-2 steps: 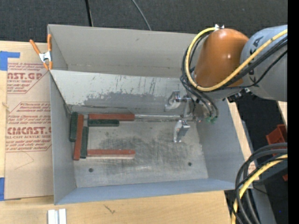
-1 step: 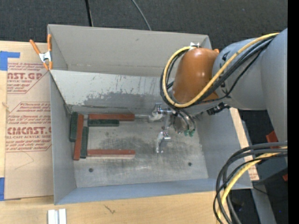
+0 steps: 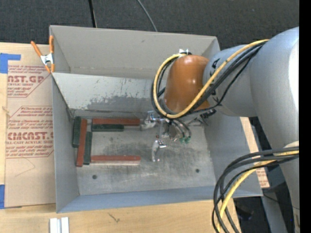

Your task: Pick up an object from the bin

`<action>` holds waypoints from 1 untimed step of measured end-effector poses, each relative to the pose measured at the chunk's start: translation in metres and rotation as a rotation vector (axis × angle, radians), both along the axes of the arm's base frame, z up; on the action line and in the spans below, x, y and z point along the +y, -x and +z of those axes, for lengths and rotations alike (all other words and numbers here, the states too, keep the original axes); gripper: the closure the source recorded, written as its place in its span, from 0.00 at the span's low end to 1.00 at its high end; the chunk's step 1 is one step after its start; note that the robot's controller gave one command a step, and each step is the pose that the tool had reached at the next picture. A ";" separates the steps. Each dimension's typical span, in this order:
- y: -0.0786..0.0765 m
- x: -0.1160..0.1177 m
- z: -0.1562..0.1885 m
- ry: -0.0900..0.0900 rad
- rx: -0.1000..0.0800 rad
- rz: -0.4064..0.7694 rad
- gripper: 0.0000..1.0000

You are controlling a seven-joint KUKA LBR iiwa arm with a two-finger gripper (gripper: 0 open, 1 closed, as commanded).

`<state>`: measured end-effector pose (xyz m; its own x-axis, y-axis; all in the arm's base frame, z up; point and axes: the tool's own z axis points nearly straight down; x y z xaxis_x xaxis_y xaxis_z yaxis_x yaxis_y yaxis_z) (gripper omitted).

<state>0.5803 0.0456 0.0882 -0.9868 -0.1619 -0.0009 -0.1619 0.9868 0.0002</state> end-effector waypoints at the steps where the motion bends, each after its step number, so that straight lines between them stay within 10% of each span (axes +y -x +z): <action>1: 0.043 0.061 -0.010 -0.007 -0.028 -0.159 1.00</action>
Offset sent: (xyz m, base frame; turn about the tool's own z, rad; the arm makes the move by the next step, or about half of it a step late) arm 0.0000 0.0000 0.0000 0.0000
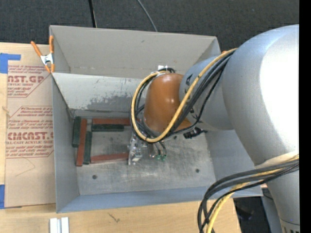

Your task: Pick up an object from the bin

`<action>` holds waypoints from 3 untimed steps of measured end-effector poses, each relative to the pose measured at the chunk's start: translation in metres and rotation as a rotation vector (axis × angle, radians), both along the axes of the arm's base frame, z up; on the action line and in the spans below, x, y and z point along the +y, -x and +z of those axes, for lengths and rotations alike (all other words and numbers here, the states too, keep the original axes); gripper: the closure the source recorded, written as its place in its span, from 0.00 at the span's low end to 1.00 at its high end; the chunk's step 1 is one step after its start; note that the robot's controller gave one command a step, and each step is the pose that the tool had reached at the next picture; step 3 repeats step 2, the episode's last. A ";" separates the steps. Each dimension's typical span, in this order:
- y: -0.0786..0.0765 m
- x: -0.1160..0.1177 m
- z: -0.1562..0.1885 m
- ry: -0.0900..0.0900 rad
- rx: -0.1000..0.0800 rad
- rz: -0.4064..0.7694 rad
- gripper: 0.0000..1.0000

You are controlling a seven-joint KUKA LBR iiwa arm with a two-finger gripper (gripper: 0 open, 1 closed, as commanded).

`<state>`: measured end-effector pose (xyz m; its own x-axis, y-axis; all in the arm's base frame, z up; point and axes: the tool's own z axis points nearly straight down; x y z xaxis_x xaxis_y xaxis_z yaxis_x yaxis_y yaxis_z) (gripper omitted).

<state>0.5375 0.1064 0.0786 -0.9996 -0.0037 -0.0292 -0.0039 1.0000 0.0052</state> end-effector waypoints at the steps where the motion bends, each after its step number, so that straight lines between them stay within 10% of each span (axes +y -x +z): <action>1: 0.000 0.000 0.000 0.000 0.000 0.000 1.00; 2: -0.020 0.004 0.139 0.005 0.025 0.027 1.00; 3: -0.020 0.004 0.139 0.005 0.025 0.027 1.00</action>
Offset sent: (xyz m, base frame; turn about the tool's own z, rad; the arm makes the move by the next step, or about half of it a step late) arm 0.0192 0.0029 0.1386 -0.0258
